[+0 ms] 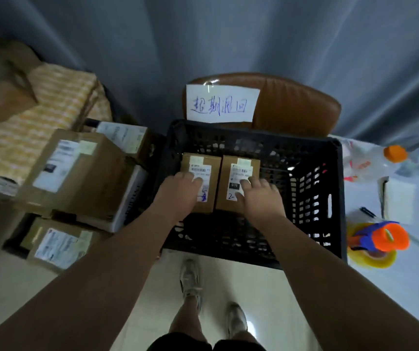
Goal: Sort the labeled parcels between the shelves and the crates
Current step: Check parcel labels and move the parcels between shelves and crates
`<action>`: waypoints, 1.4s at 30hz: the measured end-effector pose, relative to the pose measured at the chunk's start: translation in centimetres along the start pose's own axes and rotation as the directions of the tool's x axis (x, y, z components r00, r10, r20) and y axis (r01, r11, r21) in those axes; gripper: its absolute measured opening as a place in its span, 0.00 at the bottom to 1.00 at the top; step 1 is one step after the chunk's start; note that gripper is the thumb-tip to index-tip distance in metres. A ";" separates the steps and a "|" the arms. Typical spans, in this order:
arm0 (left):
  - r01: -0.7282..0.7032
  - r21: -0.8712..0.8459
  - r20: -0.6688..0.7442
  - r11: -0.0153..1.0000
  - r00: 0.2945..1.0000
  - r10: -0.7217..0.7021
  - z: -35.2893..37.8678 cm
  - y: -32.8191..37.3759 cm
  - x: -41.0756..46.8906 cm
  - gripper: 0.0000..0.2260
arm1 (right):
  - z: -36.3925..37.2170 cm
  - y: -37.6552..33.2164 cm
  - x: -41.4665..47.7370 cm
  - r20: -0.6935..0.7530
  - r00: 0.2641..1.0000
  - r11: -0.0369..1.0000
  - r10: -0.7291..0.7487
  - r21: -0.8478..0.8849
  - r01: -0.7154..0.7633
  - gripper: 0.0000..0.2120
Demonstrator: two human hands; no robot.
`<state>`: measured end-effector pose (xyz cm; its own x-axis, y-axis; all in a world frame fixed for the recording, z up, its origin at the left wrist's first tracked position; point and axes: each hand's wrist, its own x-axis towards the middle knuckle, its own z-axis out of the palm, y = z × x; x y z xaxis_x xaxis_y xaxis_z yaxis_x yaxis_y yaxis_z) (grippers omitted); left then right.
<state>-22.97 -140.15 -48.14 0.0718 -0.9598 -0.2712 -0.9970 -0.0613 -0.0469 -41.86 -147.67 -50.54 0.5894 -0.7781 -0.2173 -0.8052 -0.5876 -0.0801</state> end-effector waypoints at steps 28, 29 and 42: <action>0.734 -0.007 -0.495 0.679 0.587 -0.641 -18.8 -23.5 -47.5 0.19 | -24.9 -47.4 -11.7 -0.590 0.394 0.585 -0.704 -0.169 0.793 0.11; 0.748 -0.015 -0.509 0.664 0.566 -0.648 -18.9 -24.9 -49.1 0.19 | -25.3 -49.7 -12.0 -0.618 0.368 0.569 -0.694 -0.159 0.807 0.11; 0.788 -0.091 -0.642 0.609 0.421 -0.641 -24.1 -42.3 -57.0 0.20 | -33.1 -68.0 -6.1 -0.737 0.370 0.494 -0.566 0.056 0.868 0.17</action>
<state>14.43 -89.49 -7.50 0.6510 -0.5408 0.5326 -0.5535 -0.8184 -0.1545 11.42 -110.36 -11.55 0.7219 -0.1189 0.6818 0.1104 -0.9527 -0.2830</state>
